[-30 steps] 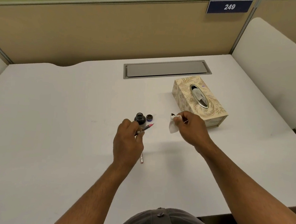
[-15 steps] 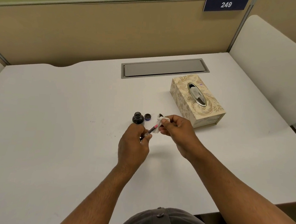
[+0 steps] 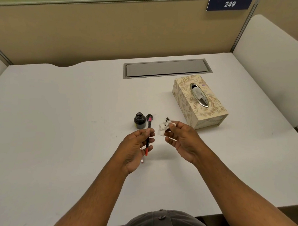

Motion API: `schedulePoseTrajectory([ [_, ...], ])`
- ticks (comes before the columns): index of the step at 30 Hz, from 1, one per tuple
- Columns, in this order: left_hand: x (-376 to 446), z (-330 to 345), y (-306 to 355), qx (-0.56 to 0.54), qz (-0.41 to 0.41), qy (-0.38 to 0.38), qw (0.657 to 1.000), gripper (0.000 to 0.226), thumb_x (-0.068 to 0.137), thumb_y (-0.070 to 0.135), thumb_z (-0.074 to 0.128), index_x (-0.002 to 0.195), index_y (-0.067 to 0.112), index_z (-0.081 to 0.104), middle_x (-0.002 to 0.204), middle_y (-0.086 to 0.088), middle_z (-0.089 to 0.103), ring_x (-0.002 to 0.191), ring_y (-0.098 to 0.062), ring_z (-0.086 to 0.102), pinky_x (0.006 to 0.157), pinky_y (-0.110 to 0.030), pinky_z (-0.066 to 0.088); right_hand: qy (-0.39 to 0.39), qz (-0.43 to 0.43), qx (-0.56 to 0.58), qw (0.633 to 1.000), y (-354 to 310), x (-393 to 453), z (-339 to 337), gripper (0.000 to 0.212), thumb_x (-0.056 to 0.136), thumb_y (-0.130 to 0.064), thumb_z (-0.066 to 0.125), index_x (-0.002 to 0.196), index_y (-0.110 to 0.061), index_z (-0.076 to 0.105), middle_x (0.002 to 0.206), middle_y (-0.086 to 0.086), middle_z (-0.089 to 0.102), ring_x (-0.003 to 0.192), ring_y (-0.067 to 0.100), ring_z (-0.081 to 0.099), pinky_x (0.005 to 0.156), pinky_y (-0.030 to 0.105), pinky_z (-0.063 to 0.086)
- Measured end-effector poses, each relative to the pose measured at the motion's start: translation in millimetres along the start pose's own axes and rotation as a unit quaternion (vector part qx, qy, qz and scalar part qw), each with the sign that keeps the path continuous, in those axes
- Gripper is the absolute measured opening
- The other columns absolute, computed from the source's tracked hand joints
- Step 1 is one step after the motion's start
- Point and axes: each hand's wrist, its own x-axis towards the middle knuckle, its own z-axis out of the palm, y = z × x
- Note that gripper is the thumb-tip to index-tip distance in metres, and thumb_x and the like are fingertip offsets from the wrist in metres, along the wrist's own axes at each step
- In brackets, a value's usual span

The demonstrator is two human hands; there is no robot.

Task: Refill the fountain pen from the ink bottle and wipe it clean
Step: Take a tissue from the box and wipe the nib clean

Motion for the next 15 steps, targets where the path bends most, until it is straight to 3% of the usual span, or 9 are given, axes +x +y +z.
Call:
schedulePoseTrajectory([
  [3,0.1,0.3,0.1,-0.033,-0.005,-0.019,0.999,0.018,0.09,0.021,0.062,0.101,0.01,0.072,0.118,-0.008,0.069,0.113,-0.024,0.06,0.094,-0.041,0.05,-0.011,-0.006,-0.006,1.0,6.3,-1.9,2.4,0.007,0.095,-0.005,0.057,0.099,-0.009,0.06,0.093,0.011,0.068,0.079,0.019,0.063,0.068,0.025,0.052],
  [10,-3.1,4.2,-2.6,-0.019,0.006,-0.048,0.999,0.017,0.087,0.02,0.062,0.095,0.012,0.075,0.114,-0.006,0.071,0.119,-0.023,0.058,0.098,-0.044,0.049,-0.031,-0.031,-0.038,0.998,8.7,-4.4,8.2,0.009,0.093,-0.001,0.058,0.1,-0.008,0.057,0.082,0.01,0.069,0.072,0.017,0.064,0.067,0.026,0.052],
  [15,-2.1,3.7,-4.1,-0.04,0.004,-0.068,0.997,0.024,0.092,0.022,0.058,0.108,0.008,0.071,0.12,-0.01,0.068,0.122,-0.028,0.057,0.1,-0.044,0.047,-0.038,-0.052,-0.108,0.992,14.3,-4.4,13.3,0.009,0.089,-0.002,0.065,0.098,-0.004,0.063,0.091,0.017,0.071,0.08,0.022,0.067,0.068,0.026,0.053],
])
